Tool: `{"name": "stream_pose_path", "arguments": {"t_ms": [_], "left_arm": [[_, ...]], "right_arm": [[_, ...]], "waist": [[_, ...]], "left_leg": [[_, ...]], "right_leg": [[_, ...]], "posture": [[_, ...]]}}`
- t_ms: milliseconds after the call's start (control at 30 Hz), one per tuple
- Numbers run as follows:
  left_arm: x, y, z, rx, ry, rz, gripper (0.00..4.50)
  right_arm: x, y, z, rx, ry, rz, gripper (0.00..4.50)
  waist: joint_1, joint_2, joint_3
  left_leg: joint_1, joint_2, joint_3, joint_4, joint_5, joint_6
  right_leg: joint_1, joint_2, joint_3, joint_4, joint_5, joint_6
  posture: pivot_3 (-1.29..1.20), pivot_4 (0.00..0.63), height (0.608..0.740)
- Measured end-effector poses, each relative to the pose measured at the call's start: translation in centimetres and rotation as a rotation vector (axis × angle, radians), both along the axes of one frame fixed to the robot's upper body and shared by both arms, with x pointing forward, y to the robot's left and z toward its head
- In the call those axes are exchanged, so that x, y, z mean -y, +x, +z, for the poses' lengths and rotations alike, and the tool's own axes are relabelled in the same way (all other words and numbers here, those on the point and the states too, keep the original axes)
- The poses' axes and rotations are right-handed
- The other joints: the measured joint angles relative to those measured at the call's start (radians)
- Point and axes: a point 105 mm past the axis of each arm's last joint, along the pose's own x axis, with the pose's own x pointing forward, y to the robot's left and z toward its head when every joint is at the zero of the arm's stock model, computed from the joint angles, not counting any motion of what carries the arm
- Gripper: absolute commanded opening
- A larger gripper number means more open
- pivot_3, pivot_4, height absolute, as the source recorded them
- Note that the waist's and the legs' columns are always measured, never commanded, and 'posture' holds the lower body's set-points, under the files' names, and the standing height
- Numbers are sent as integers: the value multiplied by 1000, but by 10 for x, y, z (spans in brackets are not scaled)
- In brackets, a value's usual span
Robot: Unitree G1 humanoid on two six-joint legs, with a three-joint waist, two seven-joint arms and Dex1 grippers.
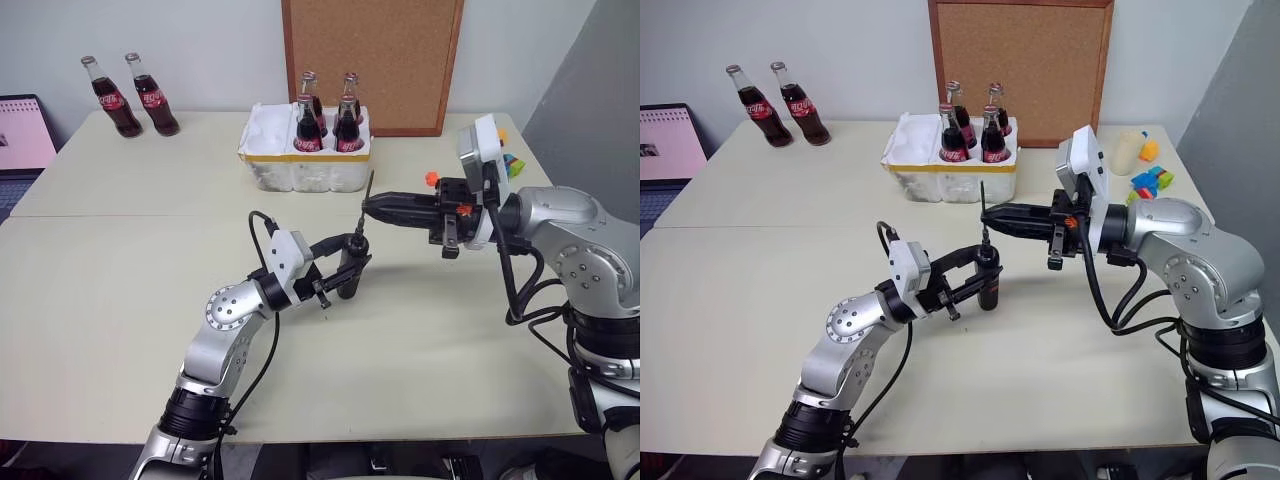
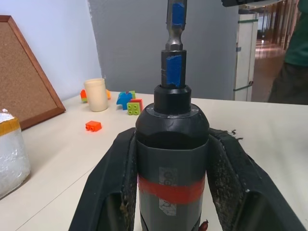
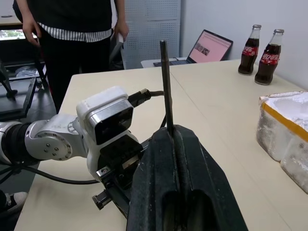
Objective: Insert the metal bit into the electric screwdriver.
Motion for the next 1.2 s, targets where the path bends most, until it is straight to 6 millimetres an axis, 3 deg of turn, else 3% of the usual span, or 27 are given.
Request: {"name": "stream_pose_path", "arguments": {"t_ms": [67, 233, 667, 1100, 1200], "left_arm": [[0, 0, 0, 1, -1, 0, 1636], [0, 1, 1, 2, -3, 1, 1636], [0, 1, 1, 2, -4, 1, 1636], [0, 1, 1, 2, -3, 0, 1636], [0, 1, 1, 2, -3, 0, 1636]], "right_arm": [[-2, 2, -11, -56, -18, -11, 884], [-4, 2, -15, -104, -25, -7, 1899], [4, 4, -4, -101, 26, -44, 4480], [2, 17, 8, -52, 75, -152, 4500], [1, 16, 8, -55, 75, -143, 4061]], "waist": [[0, 0, 0], [0, 0, 0], [0, 0, 0], [0, 0, 0], [0, 0, 0]], "left_leg": [[0, 0, 0, 0, 0, 0], [-1, 0, 0, 0, 0, 0], [-1, 0, 0, 0, 0, 0], [-1, 0, 0, 0, 0, 0], [-1, 0, 0, 0, 0, 0]], "right_leg": [[0, 0, 0, 0, 0, 0], [0, 0, 0, -1, 0, 0], [0, 0, 0, -1, 0, 0], [0, 0, 0, -1, 0, 0], [0, 0, 0, -1, 0, 0]], "posture": [[0, 150, 740], [0, 150, 740], [0, 150, 740], [0, 150, 740], [0, 150, 740]]}}
